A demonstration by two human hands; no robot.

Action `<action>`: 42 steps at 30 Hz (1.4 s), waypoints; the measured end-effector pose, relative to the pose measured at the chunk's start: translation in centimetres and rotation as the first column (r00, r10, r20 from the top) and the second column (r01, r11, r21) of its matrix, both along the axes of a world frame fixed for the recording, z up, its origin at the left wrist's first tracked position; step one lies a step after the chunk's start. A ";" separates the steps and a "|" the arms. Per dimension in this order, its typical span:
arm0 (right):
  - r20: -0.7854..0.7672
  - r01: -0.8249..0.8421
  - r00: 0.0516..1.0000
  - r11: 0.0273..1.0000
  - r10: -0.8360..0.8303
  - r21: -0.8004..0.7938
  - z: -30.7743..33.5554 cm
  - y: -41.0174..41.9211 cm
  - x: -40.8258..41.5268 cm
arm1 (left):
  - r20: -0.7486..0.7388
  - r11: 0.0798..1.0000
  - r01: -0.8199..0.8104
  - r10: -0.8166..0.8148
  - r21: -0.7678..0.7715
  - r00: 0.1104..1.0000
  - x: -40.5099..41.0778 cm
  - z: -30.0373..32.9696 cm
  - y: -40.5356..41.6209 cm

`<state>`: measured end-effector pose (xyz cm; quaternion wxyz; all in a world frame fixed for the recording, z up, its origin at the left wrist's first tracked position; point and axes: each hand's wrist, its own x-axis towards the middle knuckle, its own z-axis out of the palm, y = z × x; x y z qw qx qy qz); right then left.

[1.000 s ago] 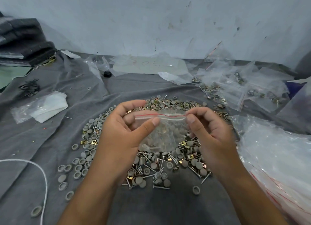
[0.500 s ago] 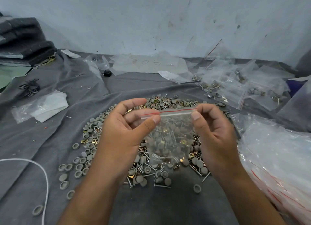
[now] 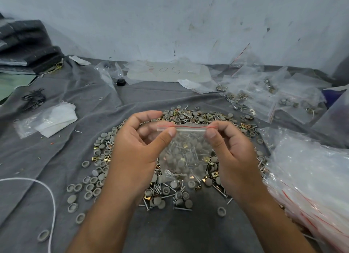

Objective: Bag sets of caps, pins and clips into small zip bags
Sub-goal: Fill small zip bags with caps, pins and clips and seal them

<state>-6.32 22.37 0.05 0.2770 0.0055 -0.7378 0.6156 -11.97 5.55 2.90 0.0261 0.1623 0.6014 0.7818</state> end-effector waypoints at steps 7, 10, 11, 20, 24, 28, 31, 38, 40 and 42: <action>0.034 -0.034 0.999 0.999 0.033 0.031 -0.1 -0.5 0.2 | -0.162 0.978 -0.002 -0.033 -0.208 0.986 0.4 -0.6 0.5; 0.049 -0.070 0.996 0.997 0.068 0.035 -0.1 -0.5 0.3 | -0.182 0.975 -0.013 -0.028 -0.223 0.983 0.2 -0.8 0.4; 0.053 -0.069 0.996 0.996 0.066 0.062 -0.1 -0.6 0.3 | -0.185 0.973 -0.013 -0.030 -0.229 0.982 0.2 -0.7 0.4; 0.043 -0.021 0.999 0.999 0.019 0.044 -0.2 -1.5 0.5 | -0.213 0.949 -0.045 -0.024 -0.312 0.977 0.5 -0.5 0.2; 0.048 0.005 0.999 1.000 -0.004 -0.029 -0.5 -1.6 0.6 | -0.222 0.944 -0.063 -0.011 -0.324 0.975 0.7 -0.4 0.2; 0.040 0.038 0.999 0.997 -0.035 -0.067 -0.3 -1.7 0.7 | -0.221 0.934 -0.057 -0.024 -0.354 0.975 0.9 -0.3 0.3; 0.037 0.021 0.999 0.997 -0.018 -0.075 0.2 -1.6 0.7 | -0.213 0.931 -0.041 -0.039 -0.362 0.976 0.9 -0.4 0.4; 0.092 0.040 0.995 0.999 -0.043 0.032 -0.5 -0.9 0.6 | -0.197 0.952 -0.013 -0.050 -0.305 0.979 0.7 -0.5 0.5; 0.100 0.032 0.995 0.999 -0.030 -0.016 -0.7 -0.9 0.6 | -0.187 0.958 -0.013 -0.043 -0.287 0.981 0.5 -0.7 0.5; 0.085 0.030 0.996 0.997 -0.023 -0.075 -0.8 -1.0 0.5 | -0.172 0.964 -0.023 -0.023 -0.263 0.985 0.3 -0.9 0.4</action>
